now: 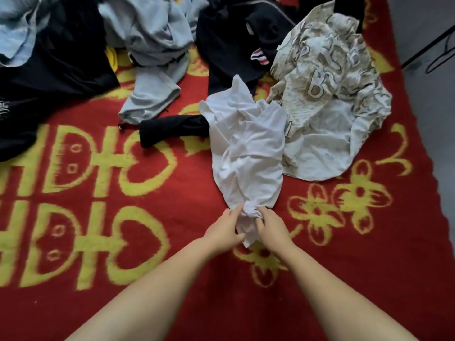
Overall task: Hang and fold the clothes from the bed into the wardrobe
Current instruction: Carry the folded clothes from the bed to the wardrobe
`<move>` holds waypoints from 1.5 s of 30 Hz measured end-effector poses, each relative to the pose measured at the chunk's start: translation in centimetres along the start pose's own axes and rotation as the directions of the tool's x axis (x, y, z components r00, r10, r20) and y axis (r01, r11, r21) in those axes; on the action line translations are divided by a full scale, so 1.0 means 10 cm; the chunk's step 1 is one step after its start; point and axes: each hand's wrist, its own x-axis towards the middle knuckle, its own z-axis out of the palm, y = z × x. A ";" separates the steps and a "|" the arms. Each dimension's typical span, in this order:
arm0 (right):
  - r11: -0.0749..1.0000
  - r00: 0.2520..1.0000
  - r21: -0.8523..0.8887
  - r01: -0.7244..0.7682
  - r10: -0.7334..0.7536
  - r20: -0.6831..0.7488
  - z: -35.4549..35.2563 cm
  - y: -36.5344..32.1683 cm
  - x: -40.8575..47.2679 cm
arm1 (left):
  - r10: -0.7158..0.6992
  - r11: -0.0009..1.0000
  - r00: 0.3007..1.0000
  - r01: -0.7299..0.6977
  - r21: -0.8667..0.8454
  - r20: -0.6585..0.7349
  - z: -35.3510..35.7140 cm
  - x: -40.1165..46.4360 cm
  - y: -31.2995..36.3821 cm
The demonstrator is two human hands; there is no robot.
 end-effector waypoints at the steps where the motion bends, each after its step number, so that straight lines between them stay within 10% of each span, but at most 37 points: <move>1: 0.996 1.000 0.095 0.005 -0.004 -0.015 -0.05 -0.08 -0.03 | 0.006 0.999 0.999 -0.005 -0.053 0.032 0.00 -0.02 0.06; 6: 0.934 0.974 0.336 0.120 -0.045 -0.221 -0.61 -0.76 -0.15 | 0.060 0.932 0.956 -0.157 -0.328 -0.288 -0.41 -0.23 0.49; 15: 0.718 0.854 0.471 0.513 -0.372 -0.364 -2.21 -2.37 -0.80 | 0.151 0.757 0.675 -0.549 -0.355 -0.722 -2.11 -1.37 1.29; 23: 0.437 0.828 0.704 0.560 -0.266 -0.494 -2.91 -3.37 -1.53 | 0.397 0.648 0.562 -0.732 -0.213 -0.726 -3.27 -2.60 1.68; 27: 0.126 0.852 0.850 0.511 -0.208 -0.481 -3.21 -3.78 -1.91 | 0.445 0.839 0.715 -0.543 -0.027 -0.539 -3.28 -2.77 1.48; 33: -0.134 0.855 0.872 0.471 -0.173 -0.489 -3.52 -3.94 -2.30 | 0.404 0.899 0.682 -0.420 0.126 -0.610 -3.15 -2.70 1.29; 41: -0.074 0.879 0.919 0.387 -0.272 -0.392 -3.58 -3.80 -2.62 | 0.611 0.771 0.589 -0.594 0.230 -0.529 -3.12 -2.78 1.96; 45: 0.009 0.814 0.814 0.581 0.018 -0.581 -3.81 -3.49 -2.60 | 0.540 0.705 0.465 -0.706 0.074 -0.702 -3.19 -2.90 2.09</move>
